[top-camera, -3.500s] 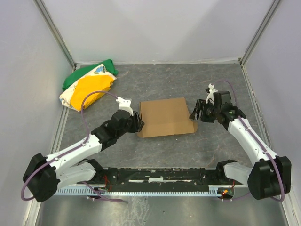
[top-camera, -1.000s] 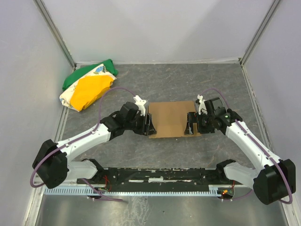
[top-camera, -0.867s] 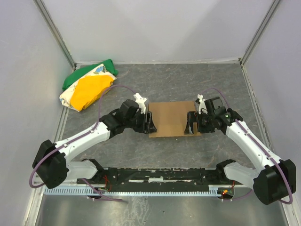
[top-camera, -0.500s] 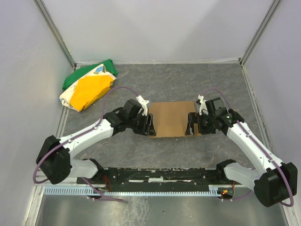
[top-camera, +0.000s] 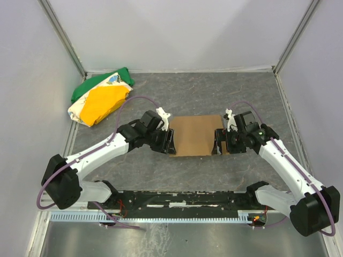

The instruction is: Fold the paper box

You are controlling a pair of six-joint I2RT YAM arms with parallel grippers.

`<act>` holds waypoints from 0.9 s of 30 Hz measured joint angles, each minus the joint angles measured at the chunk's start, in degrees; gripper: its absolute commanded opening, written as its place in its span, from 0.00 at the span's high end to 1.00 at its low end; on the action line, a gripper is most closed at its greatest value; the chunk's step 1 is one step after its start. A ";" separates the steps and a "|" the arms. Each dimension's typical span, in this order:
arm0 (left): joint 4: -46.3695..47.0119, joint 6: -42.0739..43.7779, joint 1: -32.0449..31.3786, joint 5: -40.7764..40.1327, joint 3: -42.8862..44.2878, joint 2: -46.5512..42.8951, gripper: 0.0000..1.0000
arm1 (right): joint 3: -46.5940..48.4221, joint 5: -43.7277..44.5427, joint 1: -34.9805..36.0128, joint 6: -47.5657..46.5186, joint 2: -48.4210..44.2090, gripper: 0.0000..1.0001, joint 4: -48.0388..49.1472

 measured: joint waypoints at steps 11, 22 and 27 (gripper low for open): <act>-0.79 0.42 -0.02 1.99 0.00 2.10 0.49 | 0.09 0.20 0.48 -0.02 0.22 0.11 -1.18; -1.36 0.55 -0.02 2.45 0.68 2.73 0.50 | 1.92 2.51 1.99 -0.11 1.16 0.14 -3.87; -2.60 1.14 -0.02 2.23 2.05 2.78 0.50 | 3.50 3.63 2.93 -0.15 1.18 0.15 -4.90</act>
